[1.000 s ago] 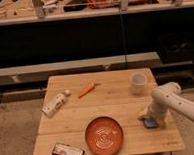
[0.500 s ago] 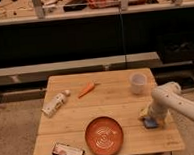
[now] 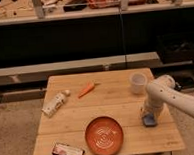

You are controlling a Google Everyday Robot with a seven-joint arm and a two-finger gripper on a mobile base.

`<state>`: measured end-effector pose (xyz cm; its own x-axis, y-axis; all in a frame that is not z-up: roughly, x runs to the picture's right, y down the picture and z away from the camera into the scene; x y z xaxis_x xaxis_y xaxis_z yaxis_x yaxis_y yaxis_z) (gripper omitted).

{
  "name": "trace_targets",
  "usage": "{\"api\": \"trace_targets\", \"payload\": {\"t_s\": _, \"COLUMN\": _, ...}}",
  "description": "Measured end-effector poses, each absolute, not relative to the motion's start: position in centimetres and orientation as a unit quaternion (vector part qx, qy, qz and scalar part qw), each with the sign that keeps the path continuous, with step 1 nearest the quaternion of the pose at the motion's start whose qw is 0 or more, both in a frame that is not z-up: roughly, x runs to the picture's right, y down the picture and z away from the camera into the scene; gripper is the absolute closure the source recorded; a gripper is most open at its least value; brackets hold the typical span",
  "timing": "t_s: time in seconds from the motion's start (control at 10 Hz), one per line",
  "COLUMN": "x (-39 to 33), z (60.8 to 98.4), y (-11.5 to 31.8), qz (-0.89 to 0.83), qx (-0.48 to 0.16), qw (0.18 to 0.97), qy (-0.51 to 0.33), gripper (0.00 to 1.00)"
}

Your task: Wipe the white sponge on the table

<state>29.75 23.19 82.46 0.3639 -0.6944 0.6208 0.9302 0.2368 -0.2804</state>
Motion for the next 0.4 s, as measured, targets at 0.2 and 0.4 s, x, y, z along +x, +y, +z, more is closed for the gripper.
{"api": "trace_targets", "payload": {"t_s": 0.2, "x": 29.37, "z": 83.48, "y": 23.27, "qz": -0.538, "qx": -0.321, "qw": 0.756, "qy": -0.191, "gripper": 1.00}}
{"api": "trace_targets", "payload": {"t_s": 0.4, "x": 29.54, "z": 83.22, "y": 23.12, "qz": -0.538, "qx": -0.321, "qw": 0.756, "qy": -0.190, "gripper": 1.00}}
